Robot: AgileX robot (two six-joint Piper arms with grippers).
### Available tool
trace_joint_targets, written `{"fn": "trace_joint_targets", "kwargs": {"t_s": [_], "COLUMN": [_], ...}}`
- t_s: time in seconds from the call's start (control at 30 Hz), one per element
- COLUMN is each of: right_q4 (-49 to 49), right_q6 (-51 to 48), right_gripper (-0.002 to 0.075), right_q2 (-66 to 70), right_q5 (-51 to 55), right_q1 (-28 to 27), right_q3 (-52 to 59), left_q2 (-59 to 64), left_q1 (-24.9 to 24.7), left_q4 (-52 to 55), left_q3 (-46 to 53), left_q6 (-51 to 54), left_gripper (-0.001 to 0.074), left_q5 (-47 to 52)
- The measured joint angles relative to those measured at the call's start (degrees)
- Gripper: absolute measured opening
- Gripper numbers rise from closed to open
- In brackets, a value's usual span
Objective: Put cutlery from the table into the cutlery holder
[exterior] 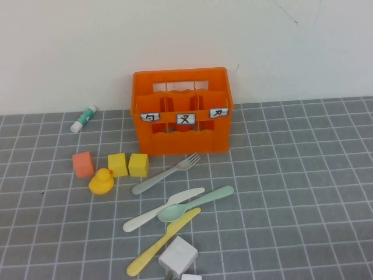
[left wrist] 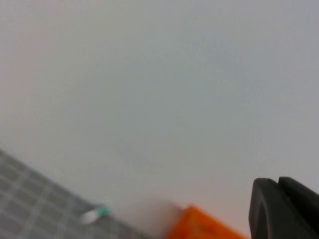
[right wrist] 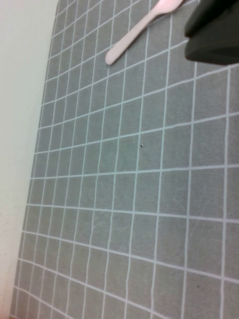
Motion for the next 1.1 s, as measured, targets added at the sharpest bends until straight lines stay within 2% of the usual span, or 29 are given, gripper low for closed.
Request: {"fn": "trace_joint_targets", "kwargs": {"t_s": [0.1, 0.2, 0.3, 0.53, 0.67, 0.77, 0.87, 1.1], "right_q4": [0.0, 0.0, 0.0, 0.0, 0.0, 0.0, 0.0, 0.0], "right_q6": [0.0, 0.0, 0.0, 0.0, 0.0, 0.0, 0.0, 0.0], "right_gripper": [-0.0003, -0.0003, -0.0003, -0.0003, -0.0003, -0.0003, -0.0003, -0.0003], "right_q2": [0.0, 0.0, 0.0, 0.0, 0.0, 0.0, 0.0, 0.0], "right_q5": [0.0, 0.0, 0.0, 0.0, 0.0, 0.0, 0.0, 0.0], "right_q1": [0.0, 0.0, 0.0, 0.0, 0.0, 0.0, 0.0, 0.0], "right_q3": [0.0, 0.0, 0.0, 0.0, 0.0, 0.0, 0.0, 0.0], "left_q2": [7.14, 14.82, 23.83, 46.71, 57.83, 64.23, 70.71, 85.62], "left_q1": [-0.35, -0.97, -1.46, -1.56, -2.02, -4.49, -8.91, -22.56], "left_q4": [9.31, 11.41, 6.23, -15.66, -24.09, -27.17, -26.82, -21.92], "left_q3": [-11.14, -20.38, -29.67, -46.58, -52.63, -55.61, -58.21, -65.83], "left_q6": [5.64, 17.63, 33.26, 65.33, 78.06, 83.4, 85.07, 84.72], "left_gripper": [-0.0001, -0.0001, -0.0001, -0.0001, -0.0001, -0.0001, -0.0001, 0.0005], "left_q5": [14.99, 28.02, 38.16, 57.22, 61.69, 61.62, 60.14, 59.58]}}
